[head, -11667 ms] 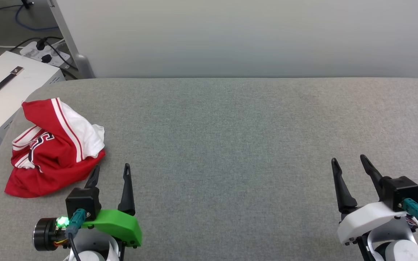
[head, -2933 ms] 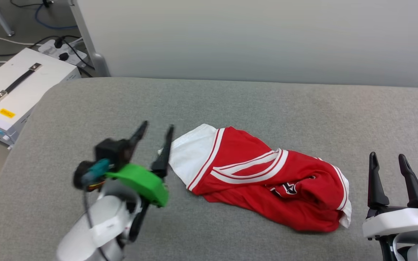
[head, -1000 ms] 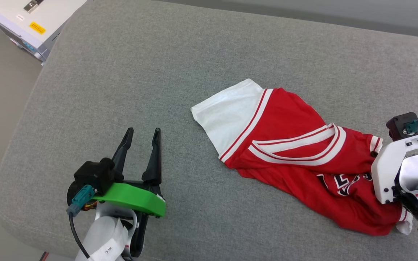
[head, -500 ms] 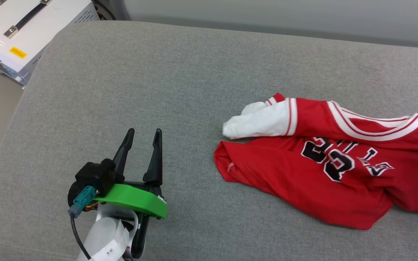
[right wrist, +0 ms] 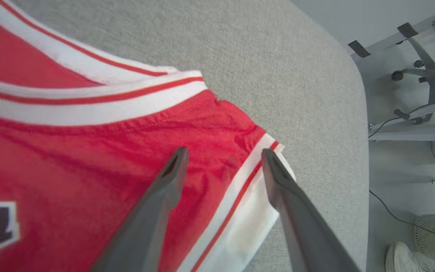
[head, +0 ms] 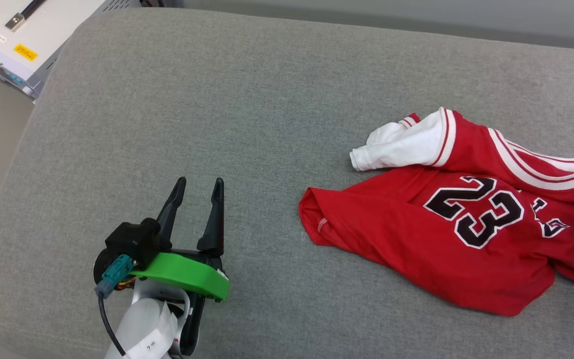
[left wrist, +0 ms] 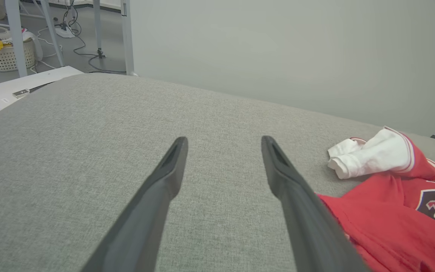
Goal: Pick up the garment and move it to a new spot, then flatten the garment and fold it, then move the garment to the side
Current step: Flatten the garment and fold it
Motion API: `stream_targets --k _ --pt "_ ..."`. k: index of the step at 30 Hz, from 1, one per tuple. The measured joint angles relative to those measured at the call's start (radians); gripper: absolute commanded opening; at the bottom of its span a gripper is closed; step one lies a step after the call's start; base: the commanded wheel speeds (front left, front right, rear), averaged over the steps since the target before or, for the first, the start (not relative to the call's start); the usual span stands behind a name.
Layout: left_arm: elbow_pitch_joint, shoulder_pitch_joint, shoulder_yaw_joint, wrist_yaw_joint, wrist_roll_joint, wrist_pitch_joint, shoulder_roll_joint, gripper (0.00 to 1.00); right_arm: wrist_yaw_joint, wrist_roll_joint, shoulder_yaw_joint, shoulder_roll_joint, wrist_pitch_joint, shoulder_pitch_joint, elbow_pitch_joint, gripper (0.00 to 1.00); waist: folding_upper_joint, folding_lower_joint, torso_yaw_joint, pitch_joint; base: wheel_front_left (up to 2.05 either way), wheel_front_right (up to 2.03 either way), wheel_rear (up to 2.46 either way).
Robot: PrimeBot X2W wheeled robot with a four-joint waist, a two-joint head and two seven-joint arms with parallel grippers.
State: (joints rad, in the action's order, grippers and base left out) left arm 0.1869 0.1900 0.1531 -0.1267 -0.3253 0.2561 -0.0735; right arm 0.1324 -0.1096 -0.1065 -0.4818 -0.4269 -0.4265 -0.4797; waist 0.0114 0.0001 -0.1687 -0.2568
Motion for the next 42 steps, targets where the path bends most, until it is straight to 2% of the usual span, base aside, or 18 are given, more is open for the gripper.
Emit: stream_targets --k 2,3,10,17,19,23,25,29,33,35,37,42 --pt "0.001 0.000 0.000 0.000 0.000 0.000 -0.001 1.00 0.000 -0.008 -0.012 0.025 0.042 -0.002 0.001 1.00 0.0000 0.0000 0.008 0.011 0.00 0.00 0.00" --pt "0.003 -0.002 0.003 0.000 0.000 0.000 -0.006 1.00 0.000 -0.011 -0.035 0.071 0.122 -0.003 0.023 1.00 0.0000 0.0000 0.027 0.036 0.00 0.00 0.00" --pt "-0.003 -0.007 0.007 0.000 -0.003 0.000 -0.014 1.00 0.000 0.053 -0.055 0.157 0.324 0.017 0.137 1.00 0.0000 0.0000 0.073 0.096 0.00 0.00 0.00" --pt "-0.014 -0.027 0.028 0.000 -0.009 0.000 -0.014 1.00 -0.001 0.155 -0.079 0.251 0.511 0.144 0.305 1.00 0.0000 0.0000 0.115 0.148 0.00 0.00 0.00" --pt "-0.021 -0.032 0.036 0.000 -0.010 0.000 -0.012 1.00 -0.001 0.171 -0.103 0.296 0.559 0.197 0.354 1.00 0.0000 0.0000 0.125 0.158 0.00 0.00 0.00" --pt "-0.024 -0.051 0.044 0.000 -0.010 0.000 -0.012 1.00 -0.001 0.189 -0.145 0.381 0.623 0.279 0.422 1.00 0.0000 -0.0001 0.145 0.164 0.00 0.00 0.00" --pt "-0.022 -0.053 0.052 0.000 -0.010 0.000 -0.013 1.00 -0.001 0.193 -0.143 0.401 0.641 0.305 0.453 1.00 0.0000 0.0000 0.154 0.162 0.00 0.00 0.00" --pt "-0.018 -0.051 0.072 0.000 -0.010 0.000 -0.017 1.00 -0.001 0.193 -0.134 0.410 0.661 0.326 0.479 1.00 0.0000 -0.0001 0.174 0.148 0.00 0.00 0.00" --pt "0.021 -0.006 0.136 -0.001 -0.008 -0.003 -0.059 1.00 -0.001 0.194 -0.142 0.412 0.664 0.325 0.489 1.00 0.0000 0.0000 0.198 0.127 0.00 0.00 0.00" --pt "0.035 0.037 0.175 -0.001 -0.014 -0.051 -0.074 1.00 -0.001 0.194 -0.146 0.413 0.667 0.325 0.492 1.00 0.0000 -0.0001 0.209 0.114 0.00 0.00 0.00" --pt "0.045 0.098 0.237 -0.001 -0.021 -0.148 -0.095 1.00 -0.001 0.195 -0.149 0.414 0.670 0.325 0.492 1.00 0.0000 -0.0001 0.218 0.100 0.00 0.00 0.00" --pt "0.074 0.273 0.346 -0.001 -0.093 -0.447 -0.129 1.00 -0.001 0.196 -0.135 0.418 0.671 0.322 0.490 1.00 0.0000 -0.0001 0.242 0.056 0.00 0.00 0.00"
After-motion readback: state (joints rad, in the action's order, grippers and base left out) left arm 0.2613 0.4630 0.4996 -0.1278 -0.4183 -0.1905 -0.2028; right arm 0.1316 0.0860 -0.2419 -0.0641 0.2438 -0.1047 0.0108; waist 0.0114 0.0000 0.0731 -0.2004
